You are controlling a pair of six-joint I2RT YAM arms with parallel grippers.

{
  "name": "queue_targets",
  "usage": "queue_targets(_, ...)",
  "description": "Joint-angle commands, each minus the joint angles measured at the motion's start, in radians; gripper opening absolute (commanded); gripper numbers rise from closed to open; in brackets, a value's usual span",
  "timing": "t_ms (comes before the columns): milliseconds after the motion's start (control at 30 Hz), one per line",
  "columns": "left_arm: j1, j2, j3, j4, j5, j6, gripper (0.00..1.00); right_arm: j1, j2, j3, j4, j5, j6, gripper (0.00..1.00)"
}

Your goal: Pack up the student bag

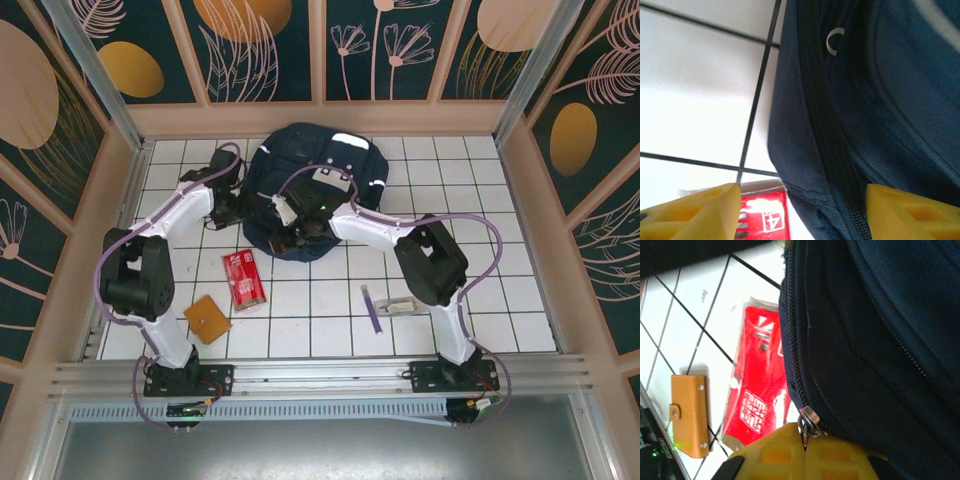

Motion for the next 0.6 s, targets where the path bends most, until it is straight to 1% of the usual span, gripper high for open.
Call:
queue_targets(0, 0.002, -0.014, -0.057, 0.088, 0.069, -0.122, 0.65, 0.030, 0.021, 0.044, 0.084, -0.067, 0.020, 0.00)
queue_targets(167, 0.001, 0.012, -0.092, 0.160, 0.035, -0.164, 0.64, 0.062, 0.025, 0.045, 0.098, -0.067, -0.015, 0.00)
queue_targets(200, 0.002, 0.022, -0.090, 0.170, 0.029, -0.169, 0.62, 0.067, 0.023, 0.045, 0.095, -0.061, -0.022, 0.00)
queue_targets(233, 0.001, 0.037, -0.084, 0.175, 0.016, -0.158, 0.48, 0.067, 0.022, 0.045, 0.077, -0.048, -0.028, 0.00)
queue_targets(267, 0.002, 0.053, -0.069, 0.161, -0.010, -0.145, 0.29, 0.063, 0.020, 0.048, 0.044, -0.015, -0.029, 0.00)
queue_targets(333, 0.002, 0.078, -0.038, 0.122, -0.069, -0.103, 0.04, 0.053, 0.006, 0.037, -0.027, 0.048, -0.047, 0.00)
queue_targets(367, 0.001, 0.083, -0.027, 0.106, -0.098, -0.082, 0.00, 0.046, -0.010, 0.016, -0.057, 0.086, -0.056, 0.00)
queue_targets(467, 0.004, 0.081, -0.012, 0.081, -0.167, -0.017, 0.00, 0.017, -0.075, -0.070, -0.129, 0.160, -0.069, 0.00)
queue_targets(567, 0.006, 0.070, -0.006, 0.074, -0.230, 0.043, 0.00, -0.035, -0.160, -0.192, -0.174, 0.191, -0.068, 0.00)
